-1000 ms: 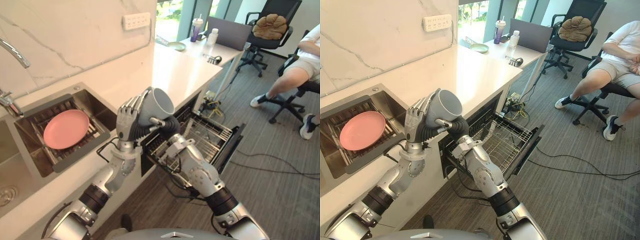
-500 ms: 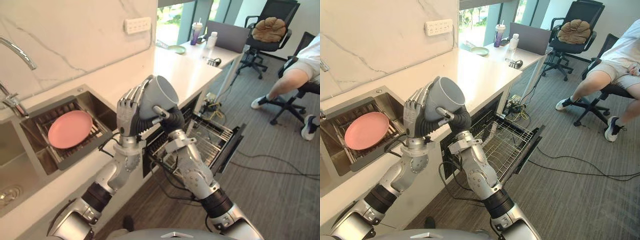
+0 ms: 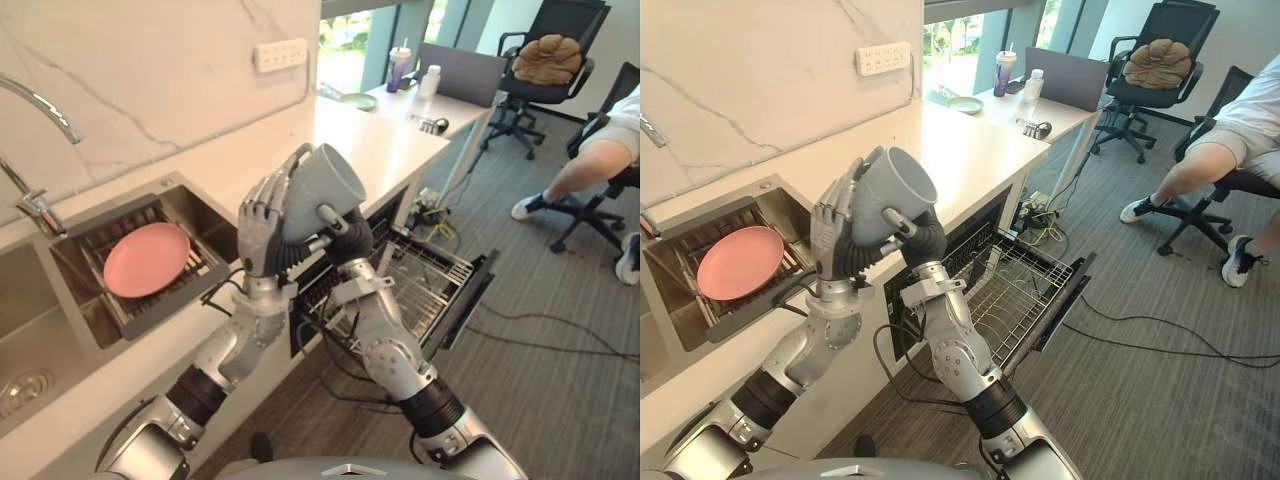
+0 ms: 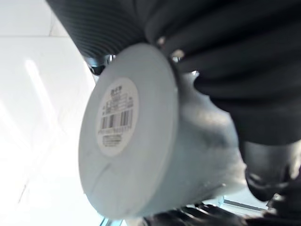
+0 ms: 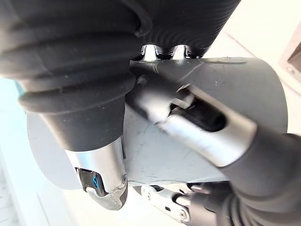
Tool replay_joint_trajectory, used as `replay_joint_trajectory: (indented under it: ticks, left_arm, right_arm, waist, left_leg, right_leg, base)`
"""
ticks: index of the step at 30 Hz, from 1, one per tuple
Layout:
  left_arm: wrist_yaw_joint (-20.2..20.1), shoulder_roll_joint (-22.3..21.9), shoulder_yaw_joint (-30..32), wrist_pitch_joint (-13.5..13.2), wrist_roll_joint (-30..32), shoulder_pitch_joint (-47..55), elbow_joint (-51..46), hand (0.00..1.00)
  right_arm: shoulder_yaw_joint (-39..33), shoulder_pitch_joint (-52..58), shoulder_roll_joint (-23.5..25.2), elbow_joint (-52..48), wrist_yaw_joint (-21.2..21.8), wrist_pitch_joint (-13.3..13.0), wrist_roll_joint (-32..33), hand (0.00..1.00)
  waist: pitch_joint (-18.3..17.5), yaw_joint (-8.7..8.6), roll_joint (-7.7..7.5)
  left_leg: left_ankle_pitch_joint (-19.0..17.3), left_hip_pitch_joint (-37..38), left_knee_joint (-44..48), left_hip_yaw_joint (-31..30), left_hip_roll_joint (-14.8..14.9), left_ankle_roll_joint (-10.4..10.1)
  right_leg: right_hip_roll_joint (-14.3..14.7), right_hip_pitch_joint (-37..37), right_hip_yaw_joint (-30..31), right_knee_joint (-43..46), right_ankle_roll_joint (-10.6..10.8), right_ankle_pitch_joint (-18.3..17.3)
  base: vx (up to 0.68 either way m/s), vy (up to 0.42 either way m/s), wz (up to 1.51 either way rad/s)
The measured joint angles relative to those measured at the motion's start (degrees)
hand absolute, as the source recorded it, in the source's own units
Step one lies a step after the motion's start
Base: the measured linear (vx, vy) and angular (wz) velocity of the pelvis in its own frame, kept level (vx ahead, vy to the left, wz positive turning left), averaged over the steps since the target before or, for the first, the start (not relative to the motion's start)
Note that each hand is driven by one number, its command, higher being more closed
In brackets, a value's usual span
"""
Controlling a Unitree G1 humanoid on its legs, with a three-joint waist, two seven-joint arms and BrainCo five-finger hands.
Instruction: Walk over to the sink, pick up the cup, carry it to the dishwasher, place the cup inside the dishwasher, then close the dishwasher door
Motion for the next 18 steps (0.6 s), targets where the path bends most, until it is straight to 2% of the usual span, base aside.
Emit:
replay_joint_trajectory:
  ticks: [3,5,13,18]
  left_arm:
    - [0.9,-0.6,-1.4,-1.3,0.1,0.0,1.2,0.0]
    - [0.9,-0.8,-1.4,-1.4,0.1,0.0,1.7,0.0]
    - [2.6,-2.5,-1.6,-2.1,0.3,0.0,4.6,0.0]
    - [2.1,-3.0,-4.2,-2.4,2.1,0.6,6.1,0.0]
  right_arm:
    - [-0.2,-0.7,0.0,0.5,-1.7,-2.4,-0.6,1.0]
    - [-0.1,-0.8,0.0,0.5,-3.6,-3.0,-3.1,1.0]
    - [-2.3,-0.8,-0.1,0.6,-15.9,-3.6,-27.0,1.0]
    - [-6.9,-0.7,-0.9,0.6,-19.3,-4.2,-35.1,1.0]
  waist:
    - [0.0,0.6,0.11]
    - [0.0,0.71,0.14]
    - [-0.3,0.63,1.32]
    - [-0.4,0.39,1.53]
  left_leg:
    - [0.1,-0.1,0.0,-0.4,0.4,-0.1]
    - [0.2,-0.1,0.0,-0.4,0.8,-0.2]
    - [0.3,-0.2,0.0,-0.3,1.8,-0.6]
    - [0.2,-0.1,0.0,-0.1,1.9,-0.7]
  right_leg:
    - [0.7,0.0,0.1,-0.3,-0.2,0.1]
    - [0.9,0.2,0.1,-0.8,-0.5,0.3]
    - [1.9,0.2,0.4,-1.3,-0.9,0.6]
    - [2.1,0.1,0.7,-1.5,-1.0,0.7]
  base:
    - [0.0,-0.036,-0.01]
    - [0.0,-0.012,-0.02]
    - [0.0,-0.013,-0.01]
    - [0.0,-0.005,-0.02]
